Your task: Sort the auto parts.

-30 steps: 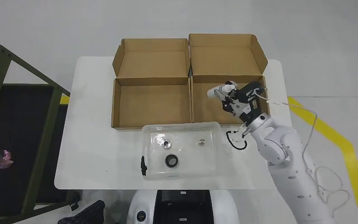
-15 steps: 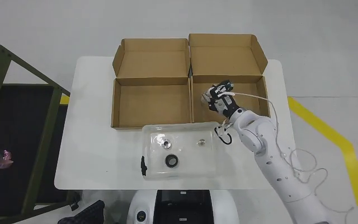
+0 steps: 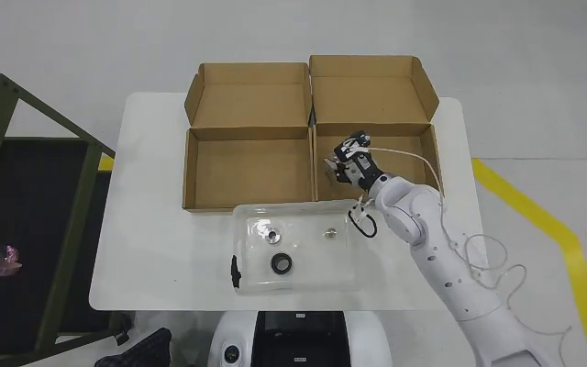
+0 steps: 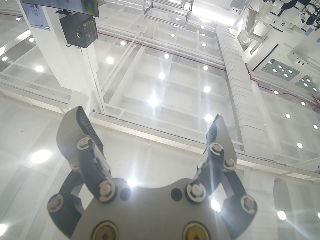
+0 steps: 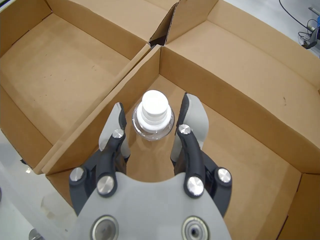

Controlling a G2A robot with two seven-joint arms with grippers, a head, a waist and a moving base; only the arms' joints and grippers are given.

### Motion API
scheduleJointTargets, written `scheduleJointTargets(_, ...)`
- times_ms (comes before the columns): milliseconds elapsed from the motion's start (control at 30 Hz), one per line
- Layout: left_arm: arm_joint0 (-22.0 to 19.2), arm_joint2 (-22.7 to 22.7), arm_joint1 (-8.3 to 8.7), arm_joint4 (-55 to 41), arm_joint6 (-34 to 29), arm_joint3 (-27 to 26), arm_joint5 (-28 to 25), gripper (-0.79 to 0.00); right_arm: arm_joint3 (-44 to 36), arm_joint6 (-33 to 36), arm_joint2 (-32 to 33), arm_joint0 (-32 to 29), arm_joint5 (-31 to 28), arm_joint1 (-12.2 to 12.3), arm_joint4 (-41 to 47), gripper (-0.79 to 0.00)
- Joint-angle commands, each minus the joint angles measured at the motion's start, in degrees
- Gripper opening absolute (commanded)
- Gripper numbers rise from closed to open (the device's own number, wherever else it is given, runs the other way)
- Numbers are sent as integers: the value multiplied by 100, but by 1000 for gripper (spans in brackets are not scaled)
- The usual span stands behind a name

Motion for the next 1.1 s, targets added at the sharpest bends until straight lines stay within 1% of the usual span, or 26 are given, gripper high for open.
scheduleJointTargets(0,0,0,0,0,0,0,0,0,-31,7,3,-1,-18,-4,-2,-49)
scheduleJointTargets(33,0,0,0,0,0,0,0,0,-74,17,18,-11,-31,-2,-16,-6)
scheduleJointTargets(67,0,0,0,0,0,0,0,0,-138,23,44,-29,-44,3,-35,0)
scheduleJointTargets(200,0,0,0,0,0,0,0,0,-581,58,248,-186,-155,52,-129,0)
scheduleJointTargets(333,0,0,0,0,0,0,0,0,-1256,210,571,-451,-406,134,-189,0)
scheduleJointTargets(500,0,0,0,0,0,0,0,0,-2337,661,963,-974,-910,259,-349,0)
scheduleJointTargets(600,0,0,0,0,0,0,0,0,-2935,905,1116,-1321,-1336,327,-413,0)
scheduleJointTargets(700,0,0,0,0,0,0,0,0,-3351,1064,1195,-1674,-1821,387,-355,0)
scheduleJointTargets(867,0,0,0,0,0,0,0,0,-3682,1168,1181,-2127,-2440,464,-442,0)
scheduleJointTargets(1067,0,0,0,0,0,0,0,0,-3680,1258,987,-2389,-2752,514,-847,0)
